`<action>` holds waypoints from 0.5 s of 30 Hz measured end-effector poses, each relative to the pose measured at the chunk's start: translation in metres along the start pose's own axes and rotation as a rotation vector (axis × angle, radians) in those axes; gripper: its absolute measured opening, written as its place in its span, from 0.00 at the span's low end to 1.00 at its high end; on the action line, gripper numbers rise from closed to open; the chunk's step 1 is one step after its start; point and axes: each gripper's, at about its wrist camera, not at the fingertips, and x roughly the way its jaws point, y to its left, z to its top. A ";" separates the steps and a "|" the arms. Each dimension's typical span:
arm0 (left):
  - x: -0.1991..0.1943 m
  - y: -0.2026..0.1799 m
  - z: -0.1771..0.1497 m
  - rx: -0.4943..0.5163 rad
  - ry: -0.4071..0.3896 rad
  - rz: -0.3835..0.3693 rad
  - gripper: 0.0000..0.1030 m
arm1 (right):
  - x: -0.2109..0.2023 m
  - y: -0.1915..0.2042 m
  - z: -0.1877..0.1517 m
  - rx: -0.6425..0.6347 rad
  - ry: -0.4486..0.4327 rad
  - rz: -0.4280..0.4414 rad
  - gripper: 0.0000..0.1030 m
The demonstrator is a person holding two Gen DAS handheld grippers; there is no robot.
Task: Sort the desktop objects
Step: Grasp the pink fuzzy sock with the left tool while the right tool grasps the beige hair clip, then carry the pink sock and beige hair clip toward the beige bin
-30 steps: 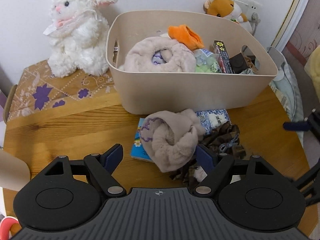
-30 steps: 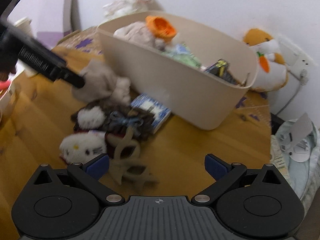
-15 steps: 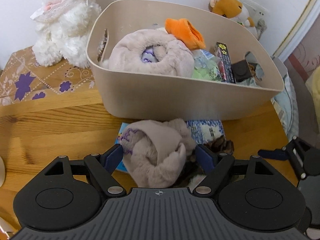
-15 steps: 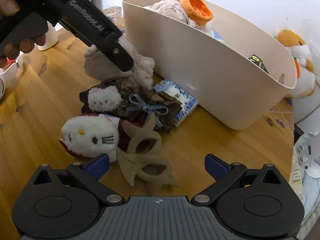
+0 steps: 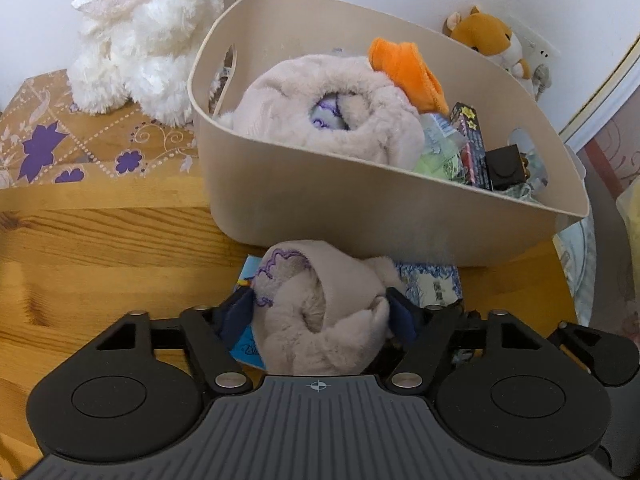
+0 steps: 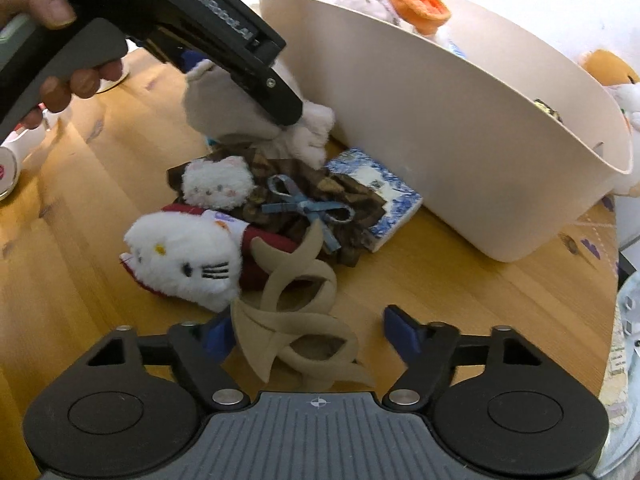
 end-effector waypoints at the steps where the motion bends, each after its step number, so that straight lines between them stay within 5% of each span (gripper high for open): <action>1: 0.000 0.001 0.000 -0.002 0.006 -0.007 0.62 | -0.001 0.000 0.000 0.001 -0.002 0.013 0.62; 4: -0.002 0.002 -0.002 0.002 0.012 -0.019 0.55 | -0.005 0.004 -0.001 -0.014 0.006 0.033 0.50; 15: -0.025 0.003 -0.024 0.007 -0.012 -0.004 0.41 | -0.035 0.007 -0.017 0.036 -0.009 0.008 0.50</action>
